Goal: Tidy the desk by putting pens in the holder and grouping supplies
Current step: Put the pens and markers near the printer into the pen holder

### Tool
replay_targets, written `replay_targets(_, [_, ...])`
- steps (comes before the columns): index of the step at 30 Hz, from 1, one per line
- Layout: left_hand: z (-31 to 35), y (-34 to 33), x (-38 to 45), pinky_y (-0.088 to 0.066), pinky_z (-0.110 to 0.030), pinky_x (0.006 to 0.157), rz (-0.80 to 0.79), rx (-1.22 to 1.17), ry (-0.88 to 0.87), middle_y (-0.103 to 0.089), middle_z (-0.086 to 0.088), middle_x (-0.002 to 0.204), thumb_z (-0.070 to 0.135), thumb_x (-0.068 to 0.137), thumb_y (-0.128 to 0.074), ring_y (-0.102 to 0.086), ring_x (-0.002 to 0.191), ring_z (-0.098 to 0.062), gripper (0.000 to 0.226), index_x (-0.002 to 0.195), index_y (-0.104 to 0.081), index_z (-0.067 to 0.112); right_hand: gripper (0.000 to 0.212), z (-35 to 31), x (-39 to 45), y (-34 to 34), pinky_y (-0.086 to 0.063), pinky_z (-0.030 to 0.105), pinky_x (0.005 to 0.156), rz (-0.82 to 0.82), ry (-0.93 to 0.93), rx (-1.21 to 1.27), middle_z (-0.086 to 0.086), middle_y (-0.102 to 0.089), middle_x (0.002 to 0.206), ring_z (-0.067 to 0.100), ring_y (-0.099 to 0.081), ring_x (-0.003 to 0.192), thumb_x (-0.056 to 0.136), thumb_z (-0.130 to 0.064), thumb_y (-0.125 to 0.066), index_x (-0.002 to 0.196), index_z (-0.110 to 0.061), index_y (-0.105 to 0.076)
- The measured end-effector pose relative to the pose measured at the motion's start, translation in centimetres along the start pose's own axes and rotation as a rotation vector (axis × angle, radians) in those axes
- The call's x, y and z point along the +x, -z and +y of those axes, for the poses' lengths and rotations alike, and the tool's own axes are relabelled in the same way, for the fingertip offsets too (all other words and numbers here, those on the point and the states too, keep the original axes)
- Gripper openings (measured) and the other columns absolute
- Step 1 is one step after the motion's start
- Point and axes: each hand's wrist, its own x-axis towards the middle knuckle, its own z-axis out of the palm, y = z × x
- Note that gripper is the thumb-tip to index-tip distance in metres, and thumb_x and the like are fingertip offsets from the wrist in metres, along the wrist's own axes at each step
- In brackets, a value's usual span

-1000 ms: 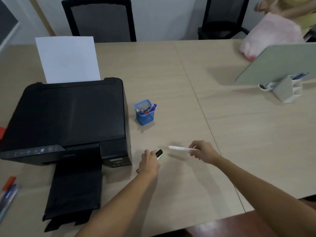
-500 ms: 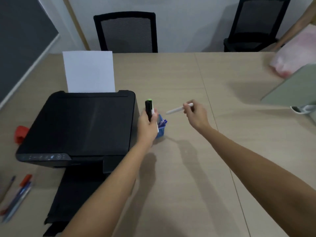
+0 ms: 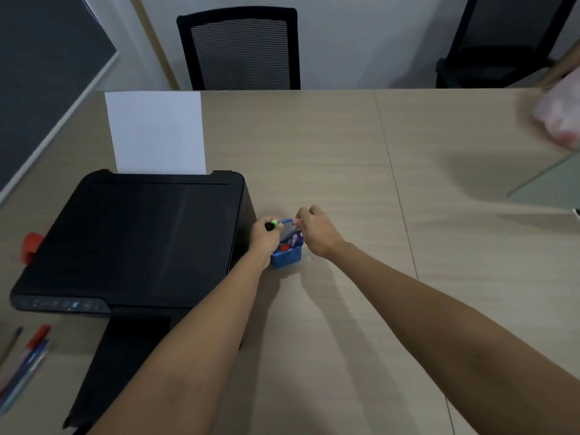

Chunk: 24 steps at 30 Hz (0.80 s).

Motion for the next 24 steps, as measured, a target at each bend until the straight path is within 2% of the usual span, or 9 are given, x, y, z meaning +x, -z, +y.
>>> replay_targets(2, [-0.1,-0.1,0.1,-0.049,-0.022,0.063,-0.031,-0.052,0.039,-0.057,0.0,0.101,0.019,0.087,-0.065,-0.057,0.082,-0.01,0.031,0.117,-0.057,0.014,0.037,0.4,-0.1,-0.3,-0.043,0.036,0.088,-0.026,-0.041,0.08,0.024,-0.055,0.11,0.036,-0.051,0.102,0.102,-0.029,-0.032,0.112,0.0,-0.053])
replay_targets(4, [0.0,-0.1,0.3,-0.056,-0.03,0.077,-0.07,-0.13,0.073,-0.061,-0.001,0.108,0.032,0.08,-0.071,-0.063,0.091,-0.015,0.04,0.116,-0.057,0.018,0.041,0.7,-0.7,-0.4,-0.036,0.031,0.081,-0.029,-0.102,0.198,0.019,-0.059,0.104,0.032,-0.052,0.097,0.103,-0.034,-0.027,0.119,-0.003,-0.048])
replay_targets(8, [1.3,-0.3,0.2,-0.052,-0.047,0.096,-0.09,-0.125,0.075,-0.066,-0.011,0.115,0.052,0.073,-0.059,-0.067,0.104,-0.029,0.027,0.089,-0.061,0.029,0.049,1.3,-2.0,-0.2,-0.035,0.033,0.084,0.05,-0.236,0.432,0.008,-0.053,0.103,0.024,-0.048,0.096,0.101,-0.045,-0.021,0.125,-0.009,-0.042])
replay_targets(9, [2.0,-0.2,-0.2,-0.05,-0.045,0.096,-0.084,-0.1,0.048,-0.065,-0.008,0.114,0.052,0.076,-0.057,-0.064,0.107,-0.028,0.027,0.091,-0.061,0.029,0.049,1.4,-2.2,0.1,-0.035,0.033,0.085,0.083,-0.246,0.446,0.008,-0.054,0.103,0.024,-0.048,0.096,0.1,-0.046,-0.021,0.124,-0.009,-0.043])
replay_targets(11, [3.3,0.0,-0.7,-0.045,-0.036,0.096,-0.072,-0.051,-0.027,-0.06,0.003,0.119,0.048,0.082,-0.055,-0.057,0.113,-0.019,0.041,0.114,-0.061,0.023,0.048,1.3,-2.0,1.3,-0.034,0.032,0.083,0.153,-0.256,0.45,0.008,-0.054,0.1,0.024,-0.049,0.094,0.1,-0.045,-0.022,0.119,-0.008,-0.046])
replay_targets(13, [4.6,0.9,-1.1,-0.039,-0.029,0.094,-0.061,-0.027,-0.12,-0.058,0.004,0.126,0.044,0.086,-0.055,-0.053,0.113,-0.015,0.049,0.127,-0.057,0.017,0.046,0.3,-1.7,2.7,-0.034,0.033,0.082,0.208,-0.236,0.42,0.008,-0.054,0.098,0.025,-0.049,0.094,0.101,-0.043,-0.023,0.115,-0.007,-0.047])
replay_targets(17, [7.6,4.8,-2.3,-0.038,-0.02,0.077,-0.049,-0.046,-0.246,-0.057,0.003,0.114,0.028,0.094,-0.049,-0.049,0.104,-0.011,0.035,0.123,-0.06,0.012,0.046,-3.8,-1.2,5.3,-0.033,0.031,0.083,0.251,-0.174,0.375,0.006,-0.052,0.101,0.023,-0.047,0.096,0.101,-0.041,-0.025,0.118,-0.006,-0.048])
replay_targets(21, [9.2,11.3,-4.2,-0.035,-0.022,0.092,0.007,-0.078,-0.314,-0.054,0.005,0.118,0.022,0.096,-0.044,-0.05,0.117,-0.013,0.037,0.13,-0.055,0.011,0.047,-9.5,-1.0,5.9,-0.033,0.031,0.083,0.26,-0.08,0.319,0.011,-0.054,0.107,0.027,-0.05,0.105,0.101,-0.04,-0.025,0.122,-0.005,-0.048])
replay_targets(24, [8.3,18.3,-5.5,-0.034,-0.021,0.096,0.071,-0.074,-0.322,-0.054,0.0,0.137,0.023,0.097,-0.046,-0.047,0.129,-0.016,0.042,0.136,-0.051,0.011,0.048,-15.2,-1.2,4.2,-0.032,0.032,0.081,0.242,-0.004,0.277,0.015,-0.054,0.104,0.031,-0.052,0.108,0.101,-0.04,-0.024,0.12,-0.004,-0.048])
